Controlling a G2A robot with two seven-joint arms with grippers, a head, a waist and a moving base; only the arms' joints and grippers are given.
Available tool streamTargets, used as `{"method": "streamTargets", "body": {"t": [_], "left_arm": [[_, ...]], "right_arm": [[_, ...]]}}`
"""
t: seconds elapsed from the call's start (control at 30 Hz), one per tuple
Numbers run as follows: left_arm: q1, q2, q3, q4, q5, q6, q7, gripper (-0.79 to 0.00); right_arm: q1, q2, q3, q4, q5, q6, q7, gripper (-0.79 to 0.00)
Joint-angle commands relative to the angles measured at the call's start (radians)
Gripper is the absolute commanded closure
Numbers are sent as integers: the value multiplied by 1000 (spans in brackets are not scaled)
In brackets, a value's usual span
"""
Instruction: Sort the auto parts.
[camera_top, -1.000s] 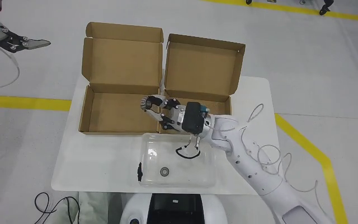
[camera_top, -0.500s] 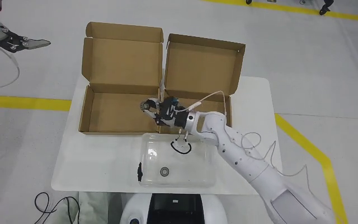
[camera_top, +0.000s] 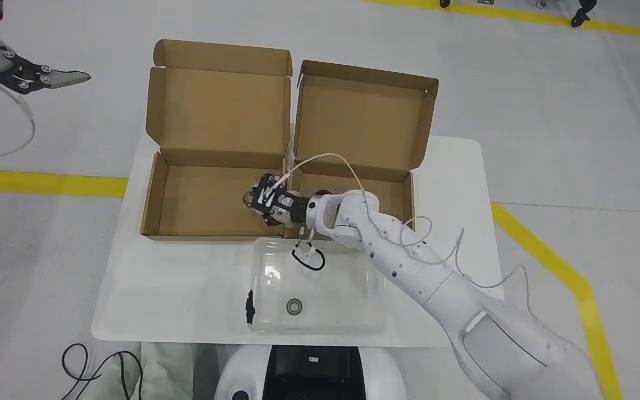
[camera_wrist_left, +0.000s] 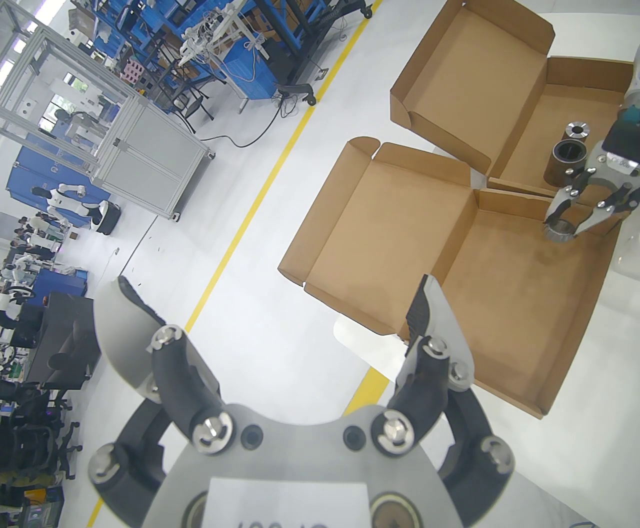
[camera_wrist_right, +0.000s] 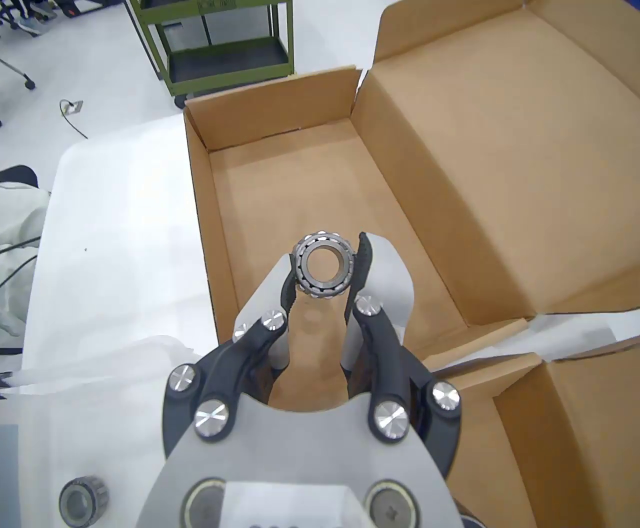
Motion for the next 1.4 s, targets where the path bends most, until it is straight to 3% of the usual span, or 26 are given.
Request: {"method": "streamTargets", "body": {"t": [0.0, 0.37, 0.47, 0.6, 0.73, 0.83, 1.1, 1.37], "left_arm": [[0, 0, 0, 0, 0, 0, 0, -785], [0, 0, 0, 0, 0, 0, 0, -785], [0, 0, 0, 0, 0, 0, 0, -785], [0, 0, 0, 0, 0, 0, 0, -785], [0, 0, 0, 0, 0, 0, 0, -785], [0, 0, 0, 0, 0, 0, 0, -785], [0, 0, 0, 0, 0, 0, 0, -785], [0, 0, 0, 0, 0, 0, 0, -785]], "right_arm": [[14, -19, -18, 28, 3, 1, 25, 0], [76, -116, -77, 195, 25, -10, 90, 0], [88, -135, -82, 232, 25, -12, 85, -65], [102, -156, -84, 268, 20, -10, 75, -262], [115, -170, -83, 283, 5, -12, 60, -339], [122, -176, -81, 282, -11, -12, 52, -342], [99, -146, -51, 178, -92, -30, -5, -323], [-61, -41, 38, -169, -218, -30, 88, -326]]}}
